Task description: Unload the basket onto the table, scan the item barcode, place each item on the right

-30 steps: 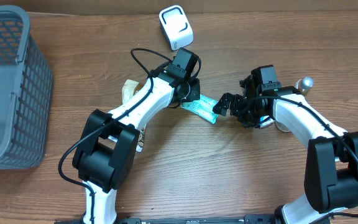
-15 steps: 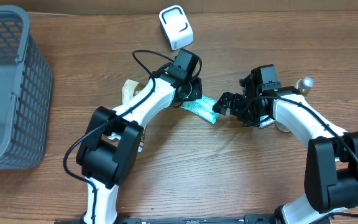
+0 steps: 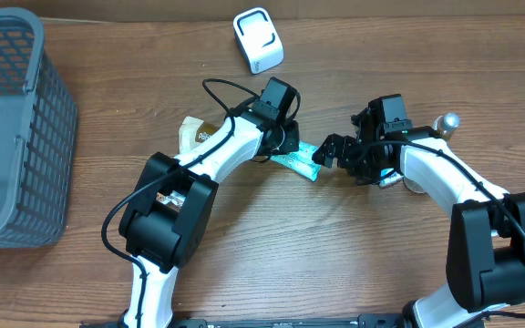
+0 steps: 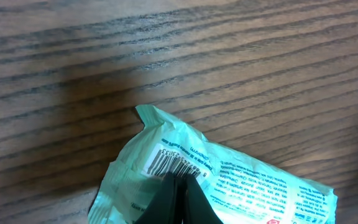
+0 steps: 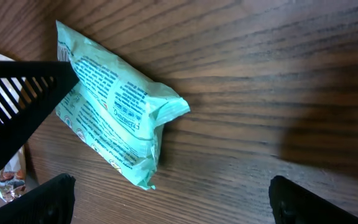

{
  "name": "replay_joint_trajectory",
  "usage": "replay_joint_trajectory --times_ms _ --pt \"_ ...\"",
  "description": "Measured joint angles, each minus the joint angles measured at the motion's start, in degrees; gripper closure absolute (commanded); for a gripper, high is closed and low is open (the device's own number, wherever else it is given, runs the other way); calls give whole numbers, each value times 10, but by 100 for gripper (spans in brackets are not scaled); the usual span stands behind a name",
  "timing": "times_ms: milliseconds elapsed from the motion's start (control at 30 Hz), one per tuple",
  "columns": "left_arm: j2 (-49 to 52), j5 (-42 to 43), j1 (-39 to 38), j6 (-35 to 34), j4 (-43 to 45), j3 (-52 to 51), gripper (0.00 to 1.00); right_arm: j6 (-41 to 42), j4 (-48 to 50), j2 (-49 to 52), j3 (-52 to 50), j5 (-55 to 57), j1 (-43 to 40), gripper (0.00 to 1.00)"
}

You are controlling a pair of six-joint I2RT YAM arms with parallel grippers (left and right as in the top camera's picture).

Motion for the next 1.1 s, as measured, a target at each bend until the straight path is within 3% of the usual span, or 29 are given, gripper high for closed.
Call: replay_joint_trajectory --times_ms 200,633,1100 --pt "0 0 0 0 -6 0 96 6 21 1 0 -12 13 9" --pt "0 -1 0 1 -22 3 96 98 66 59 0 -22 42 51" --pt "0 0 3 3 -29 4 96 145 150 79 -2 -41 42 59"
